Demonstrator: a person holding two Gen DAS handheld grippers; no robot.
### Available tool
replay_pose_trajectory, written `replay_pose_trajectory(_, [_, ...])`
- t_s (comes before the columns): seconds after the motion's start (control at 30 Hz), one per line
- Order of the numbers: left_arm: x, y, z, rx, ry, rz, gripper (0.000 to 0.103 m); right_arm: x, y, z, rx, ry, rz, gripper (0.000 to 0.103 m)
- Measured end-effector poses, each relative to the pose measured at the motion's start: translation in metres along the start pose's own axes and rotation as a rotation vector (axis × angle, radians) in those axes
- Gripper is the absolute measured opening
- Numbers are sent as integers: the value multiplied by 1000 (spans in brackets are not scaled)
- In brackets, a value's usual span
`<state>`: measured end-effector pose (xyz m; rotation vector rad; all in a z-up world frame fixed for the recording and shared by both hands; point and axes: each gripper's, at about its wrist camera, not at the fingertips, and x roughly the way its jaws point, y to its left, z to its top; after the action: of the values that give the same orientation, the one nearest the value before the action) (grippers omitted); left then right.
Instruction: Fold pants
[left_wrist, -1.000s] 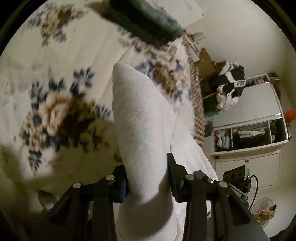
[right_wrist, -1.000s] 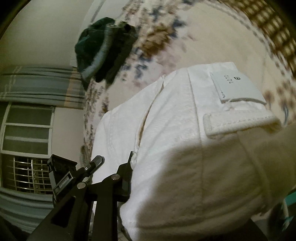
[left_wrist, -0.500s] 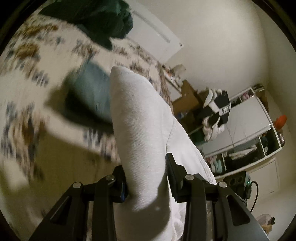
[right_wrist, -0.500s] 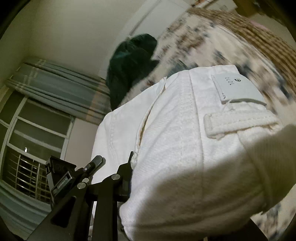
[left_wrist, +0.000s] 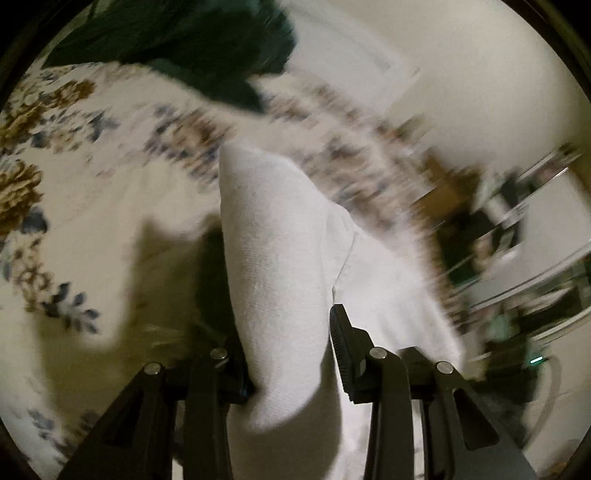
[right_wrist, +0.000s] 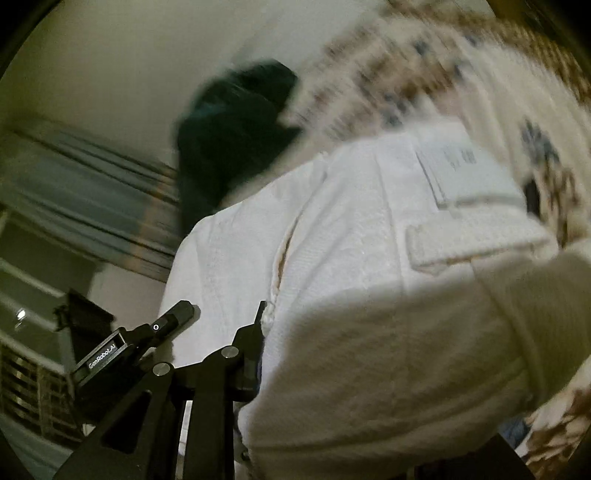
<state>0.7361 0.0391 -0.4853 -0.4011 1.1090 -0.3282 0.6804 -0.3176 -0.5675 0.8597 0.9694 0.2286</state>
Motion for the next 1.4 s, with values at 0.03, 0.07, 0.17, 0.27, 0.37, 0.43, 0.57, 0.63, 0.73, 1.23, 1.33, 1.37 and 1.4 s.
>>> replay_pose_trajectory(0.03, [9,6,-6,10,18,37,34,6,-5,-2,18,17,-8,32])
replay_pose_trajectory(0.07, [11,9,-11,13,21,43,37,9,-11,-6,36,34,-22,38])
replay_pose_trajectory(0.17, [7,22,-20,8,17,44,44,-8,-23,-16,59,32,-48,60])
replay_pose_trajectory(0.27, [3,22,-24,19,29,42,48,-38,-35,-22,99,-6,-93,61])
replay_pose_trajectory(0.37, [0,19,-24,32,35,62,48,-63,-44,-18,137,-53,-162,61])
replay_pose_trajectory(0.43, [-3,13,-22,26,37,80,48,-64,-43,-13,120,-43,-211,61])
replay_pose_trajectory(0.57, [-11,-6,-28,41,51,208,69,-61,-15,-13,8,-30,-393,78])
replay_pose_trajectory(0.63, [-19,-17,-33,68,31,237,90,-66,7,-14,-68,-37,-506,96])
replay_pose_trajectory(0.73, [-40,-46,-43,142,-2,291,94,-80,35,-18,-164,-59,-630,100])
replay_pose_trajectory(1.23, [-193,-148,-91,204,-186,342,95,-240,157,-71,-428,-227,-745,103])
replay_pose_trajectory(1.33, [-234,-168,-112,208,-231,375,95,-280,178,-91,-457,-264,-735,103])
replay_pose_trajectory(1.37, [-247,-175,-119,209,-245,387,95,-299,187,-100,-474,-274,-722,103])
replay_pose_trajectory(1.4, [-259,-181,-127,207,-258,396,95,-315,196,-108,-489,-282,-715,103])
